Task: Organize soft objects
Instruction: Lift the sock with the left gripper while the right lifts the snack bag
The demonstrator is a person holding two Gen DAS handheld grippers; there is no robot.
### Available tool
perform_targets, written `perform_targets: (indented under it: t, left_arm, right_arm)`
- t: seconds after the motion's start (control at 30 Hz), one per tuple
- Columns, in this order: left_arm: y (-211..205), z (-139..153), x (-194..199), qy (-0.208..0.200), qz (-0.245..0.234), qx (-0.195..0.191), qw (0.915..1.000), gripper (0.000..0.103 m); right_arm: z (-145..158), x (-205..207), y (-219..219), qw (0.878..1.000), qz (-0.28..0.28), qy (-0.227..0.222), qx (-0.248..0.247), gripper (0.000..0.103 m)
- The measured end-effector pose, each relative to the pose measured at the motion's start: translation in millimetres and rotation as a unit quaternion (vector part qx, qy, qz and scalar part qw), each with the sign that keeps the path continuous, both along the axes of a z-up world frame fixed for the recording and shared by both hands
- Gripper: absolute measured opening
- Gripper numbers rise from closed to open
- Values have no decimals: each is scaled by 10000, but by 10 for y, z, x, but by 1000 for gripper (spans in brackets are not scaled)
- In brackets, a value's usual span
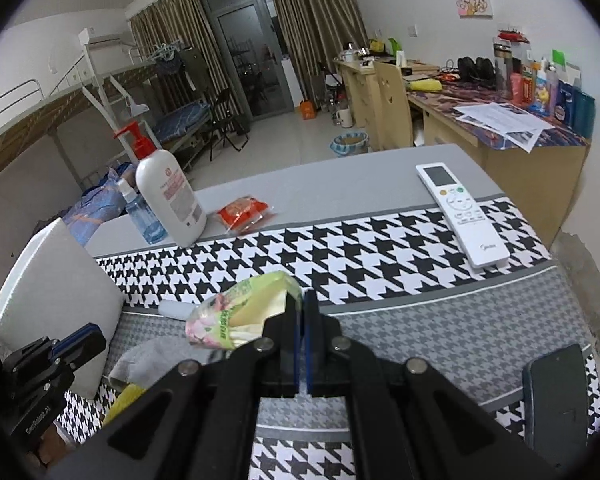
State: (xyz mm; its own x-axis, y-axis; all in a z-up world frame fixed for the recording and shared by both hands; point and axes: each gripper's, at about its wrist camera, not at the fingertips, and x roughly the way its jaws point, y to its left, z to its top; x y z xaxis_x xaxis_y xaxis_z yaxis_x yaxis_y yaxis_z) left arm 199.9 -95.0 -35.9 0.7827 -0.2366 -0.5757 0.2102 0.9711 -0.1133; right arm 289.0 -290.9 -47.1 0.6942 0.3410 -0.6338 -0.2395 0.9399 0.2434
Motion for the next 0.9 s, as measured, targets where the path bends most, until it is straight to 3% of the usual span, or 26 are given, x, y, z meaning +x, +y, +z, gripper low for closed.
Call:
perform_targets:
  t: [0.13,0.3,0.33,0.47,0.5,0.9]
  left_arm:
    - [-27,-21,-19,32,-87,83,9999,9]
    - [-121,-159,40,405,-263,140,9987,13]
    - [-148,-197,65,490,-285,189,9982,16]
    - [-208,-274,130,606,-307,266,9973,49]
    - [-220,-285,141,608,-308,290,9973,52]
    - [-389,-564,401,1084,-365,528,9920,56]
  right_arm:
    - [22,-51,-7,10000,11,-66,9,3]
    - [-11,-100,-10,10000,23,-48,18,3]
    - [-21,-107,-14,10000,23,-32,25,3]
    - [-65,-119,-20,10000,23,18,52,3]
    - [-71,-115,-30,10000,23,27,63,3]
    - [-168,-116,-40,9998,67,130,111,4]
